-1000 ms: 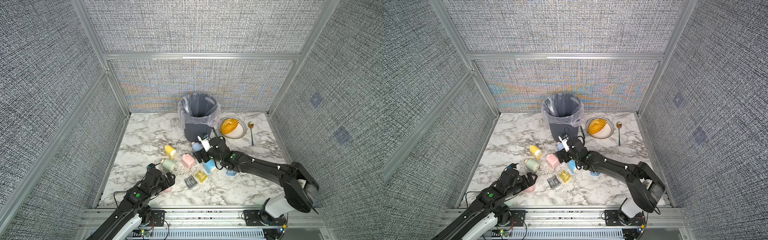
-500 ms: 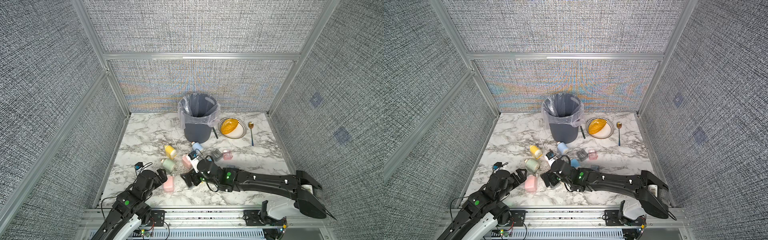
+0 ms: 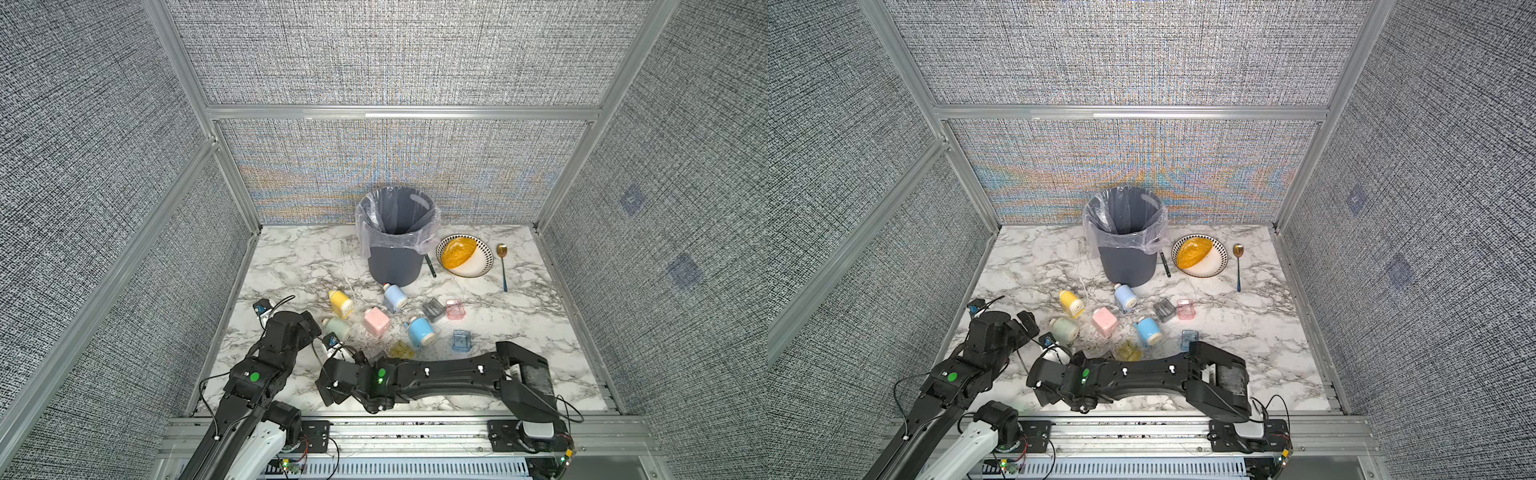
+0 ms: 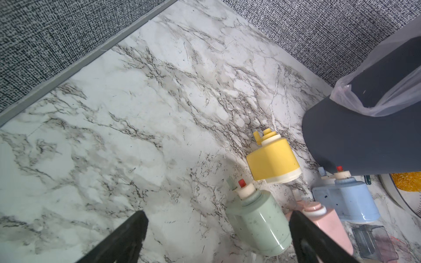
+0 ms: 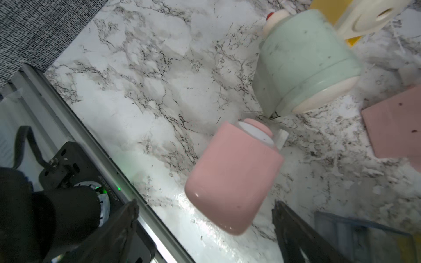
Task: Take out the pencil sharpener tray and clean the shavings
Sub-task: Pick up the pencil sharpener from the center of the board.
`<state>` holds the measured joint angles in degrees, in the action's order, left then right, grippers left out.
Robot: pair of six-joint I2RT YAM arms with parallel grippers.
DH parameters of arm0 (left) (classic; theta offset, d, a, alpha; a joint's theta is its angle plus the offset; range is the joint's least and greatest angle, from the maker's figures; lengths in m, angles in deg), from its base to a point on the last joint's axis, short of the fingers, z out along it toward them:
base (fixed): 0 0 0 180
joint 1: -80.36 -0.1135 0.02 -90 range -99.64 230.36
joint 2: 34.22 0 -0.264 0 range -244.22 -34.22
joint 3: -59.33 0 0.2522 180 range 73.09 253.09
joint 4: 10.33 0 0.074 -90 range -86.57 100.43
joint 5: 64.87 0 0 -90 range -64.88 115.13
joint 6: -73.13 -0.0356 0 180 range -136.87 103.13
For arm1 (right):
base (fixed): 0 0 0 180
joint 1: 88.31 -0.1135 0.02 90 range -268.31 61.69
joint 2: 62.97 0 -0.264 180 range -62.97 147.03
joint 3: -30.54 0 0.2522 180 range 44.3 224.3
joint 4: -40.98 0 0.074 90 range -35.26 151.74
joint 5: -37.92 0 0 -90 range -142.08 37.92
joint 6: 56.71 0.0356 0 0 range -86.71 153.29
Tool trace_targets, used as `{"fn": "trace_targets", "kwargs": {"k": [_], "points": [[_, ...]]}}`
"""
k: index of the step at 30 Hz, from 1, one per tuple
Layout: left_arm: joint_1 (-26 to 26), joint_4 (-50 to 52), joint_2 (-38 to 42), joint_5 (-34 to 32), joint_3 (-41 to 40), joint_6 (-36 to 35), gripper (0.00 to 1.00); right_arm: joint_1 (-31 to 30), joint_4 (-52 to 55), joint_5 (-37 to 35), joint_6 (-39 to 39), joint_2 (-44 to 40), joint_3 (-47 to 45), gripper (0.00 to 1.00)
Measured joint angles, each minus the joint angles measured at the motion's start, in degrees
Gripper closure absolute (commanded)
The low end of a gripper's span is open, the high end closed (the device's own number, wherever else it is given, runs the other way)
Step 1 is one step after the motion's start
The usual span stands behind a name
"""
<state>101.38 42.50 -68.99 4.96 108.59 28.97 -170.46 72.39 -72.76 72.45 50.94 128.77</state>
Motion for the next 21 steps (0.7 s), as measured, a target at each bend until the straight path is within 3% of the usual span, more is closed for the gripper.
{"fn": "trace_targets", "kwargs": {"k": [9,21], "points": [[-3.5,-1.7,1.9,3.8,-1.7,-0.9,0.0,0.1,7.0,-4.4,2.1,5.5,4.2,0.19],[-4.3,-3.2,1.9,6.4,-3.7,-1.0,0.0,0.9,7.8,-7.2,3.0,0.2,-3.0,0.25]]}}
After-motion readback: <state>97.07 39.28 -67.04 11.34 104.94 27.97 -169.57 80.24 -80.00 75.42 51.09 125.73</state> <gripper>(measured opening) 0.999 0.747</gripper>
